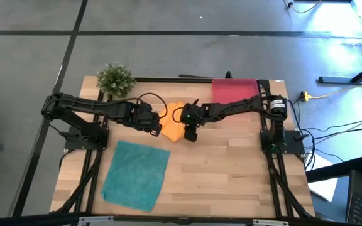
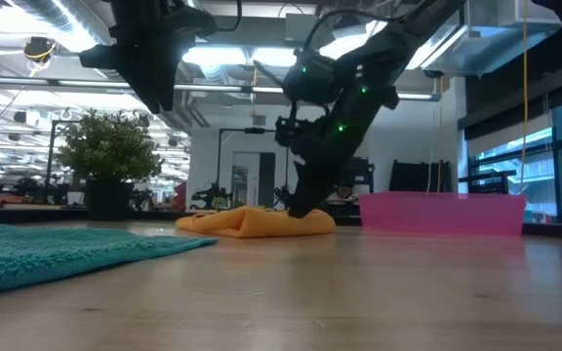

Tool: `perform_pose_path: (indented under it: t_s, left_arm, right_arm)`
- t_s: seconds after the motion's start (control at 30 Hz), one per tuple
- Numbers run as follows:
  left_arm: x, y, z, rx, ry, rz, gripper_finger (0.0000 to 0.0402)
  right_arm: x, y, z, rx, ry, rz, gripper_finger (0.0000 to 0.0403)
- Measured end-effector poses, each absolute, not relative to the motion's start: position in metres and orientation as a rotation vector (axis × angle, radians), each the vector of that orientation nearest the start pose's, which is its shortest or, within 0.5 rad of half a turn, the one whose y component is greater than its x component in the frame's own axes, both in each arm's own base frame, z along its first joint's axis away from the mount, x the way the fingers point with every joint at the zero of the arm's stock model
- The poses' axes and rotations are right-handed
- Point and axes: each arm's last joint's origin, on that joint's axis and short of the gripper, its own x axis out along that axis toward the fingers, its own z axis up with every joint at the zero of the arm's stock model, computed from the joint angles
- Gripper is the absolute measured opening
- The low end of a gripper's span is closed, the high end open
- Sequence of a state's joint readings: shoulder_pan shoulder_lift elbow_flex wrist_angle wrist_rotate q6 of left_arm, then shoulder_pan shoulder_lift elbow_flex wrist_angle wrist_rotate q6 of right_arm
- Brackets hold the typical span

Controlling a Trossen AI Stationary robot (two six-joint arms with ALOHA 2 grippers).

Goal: Roll microfiber towels into tight, uniform cylinder then place into a basket
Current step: Fold the orange microfiber towel

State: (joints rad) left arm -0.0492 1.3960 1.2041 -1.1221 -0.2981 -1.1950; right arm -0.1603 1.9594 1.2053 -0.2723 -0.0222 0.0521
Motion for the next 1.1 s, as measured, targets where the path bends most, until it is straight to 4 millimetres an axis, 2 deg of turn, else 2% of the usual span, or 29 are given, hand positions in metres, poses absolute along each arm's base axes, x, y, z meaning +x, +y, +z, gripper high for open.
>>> perform_pose_path:
  t_s: [0.2, 0.33, 0.47, 0.6, 0.7, 0.87, 1.1]
  left_arm:
    - [0.250, -0.004, 0.283, -0.786, 0.983, 0.932, 0.0078]
    - [0.249, -0.004, 0.283, -0.780, 0.996, 0.938, 0.0078]
    - [0.248, -0.004, 0.283, -0.772, 1.005, 0.937, 0.0078]
    - [0.248, -0.004, 0.283, -0.759, 1.016, 0.923, 0.0079]
    - [0.248, -0.004, 0.283, -0.759, 1.017, 0.921, 0.0079]
    - [0.248, -0.004, 0.283, -0.760, 1.017, 0.921, 0.0079]
    - [0.248, -0.004, 0.283, -0.765, 1.020, 0.917, 0.0079]
  right_arm:
    - [0.387, -0.055, 0.140, 0.351, 1.002, -0.015, 0.0145]
    - [0.390, -0.053, 0.140, 0.523, 0.982, -0.004, 0.0145]
    - [0.391, -0.054, 0.145, 0.485, 0.950, -0.001, 0.0145]
    - [0.387, -0.063, 0.163, 0.416, 0.894, -0.127, 0.0145]
    - [0.385, -0.075, 0.166, 0.347, 0.877, -0.241, 0.0145]
    - [0.380, -0.094, 0.154, 0.307, 0.931, -0.389, 0.0145]
    - [0.373, -0.102, 0.136, 0.350, 1.034, -0.408, 0.0145]
